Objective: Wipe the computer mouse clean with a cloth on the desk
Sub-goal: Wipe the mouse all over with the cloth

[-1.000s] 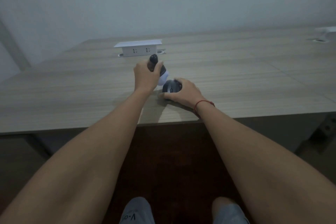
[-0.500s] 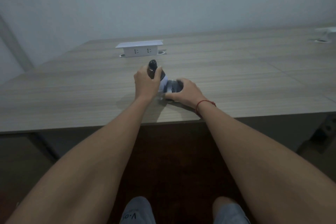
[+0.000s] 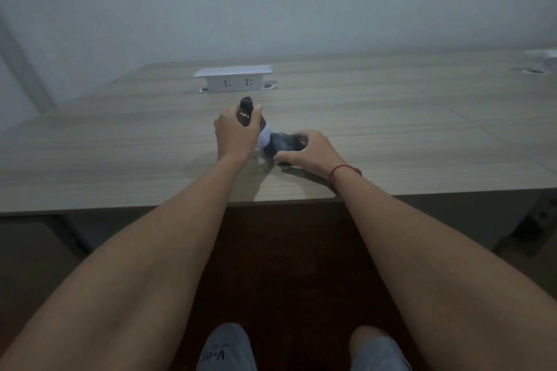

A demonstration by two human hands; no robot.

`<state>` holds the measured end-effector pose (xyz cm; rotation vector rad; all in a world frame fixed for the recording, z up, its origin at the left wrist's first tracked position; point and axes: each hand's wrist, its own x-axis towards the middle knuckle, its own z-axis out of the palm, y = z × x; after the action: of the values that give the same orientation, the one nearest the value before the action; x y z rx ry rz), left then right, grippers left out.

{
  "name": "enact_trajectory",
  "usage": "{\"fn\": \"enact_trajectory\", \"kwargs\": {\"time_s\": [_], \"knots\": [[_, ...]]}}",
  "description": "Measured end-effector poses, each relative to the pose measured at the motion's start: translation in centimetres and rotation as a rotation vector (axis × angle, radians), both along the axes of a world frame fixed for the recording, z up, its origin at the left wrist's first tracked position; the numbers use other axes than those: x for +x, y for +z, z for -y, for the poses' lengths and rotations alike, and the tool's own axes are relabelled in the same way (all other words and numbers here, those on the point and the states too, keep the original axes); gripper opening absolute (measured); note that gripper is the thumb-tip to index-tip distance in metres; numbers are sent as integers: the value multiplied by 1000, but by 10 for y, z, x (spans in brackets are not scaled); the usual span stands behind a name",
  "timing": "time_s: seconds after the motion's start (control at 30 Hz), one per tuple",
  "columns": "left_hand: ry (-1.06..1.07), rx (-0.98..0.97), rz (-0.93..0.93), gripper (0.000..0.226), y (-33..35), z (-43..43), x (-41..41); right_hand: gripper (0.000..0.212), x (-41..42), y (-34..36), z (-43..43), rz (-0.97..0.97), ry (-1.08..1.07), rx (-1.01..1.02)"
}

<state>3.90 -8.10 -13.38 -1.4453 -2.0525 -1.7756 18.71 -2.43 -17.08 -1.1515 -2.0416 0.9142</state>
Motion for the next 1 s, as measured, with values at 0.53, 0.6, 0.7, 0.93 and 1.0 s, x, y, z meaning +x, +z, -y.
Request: {"fn": "enact_trajectory", "kwargs": {"time_s": [0.53,0.6,0.7,0.93,1.0], "knots": [[19,-7,-2,29,-3,4,-2,65,4,3,8,-46,-4,17],[7,28,6,30,5,2,1,67,5,4,7,-52,-14,24],[-8,7,-6,31,5,-4,5,69,5,4,6,-56,-14,23],[-20,-187,-77,32,-27,-2,-13,60,6,3,6,-93,-10,40],[-32,-156,-95,31,-21,2,-9,58,6,3,5,-74,-2,46]]}}
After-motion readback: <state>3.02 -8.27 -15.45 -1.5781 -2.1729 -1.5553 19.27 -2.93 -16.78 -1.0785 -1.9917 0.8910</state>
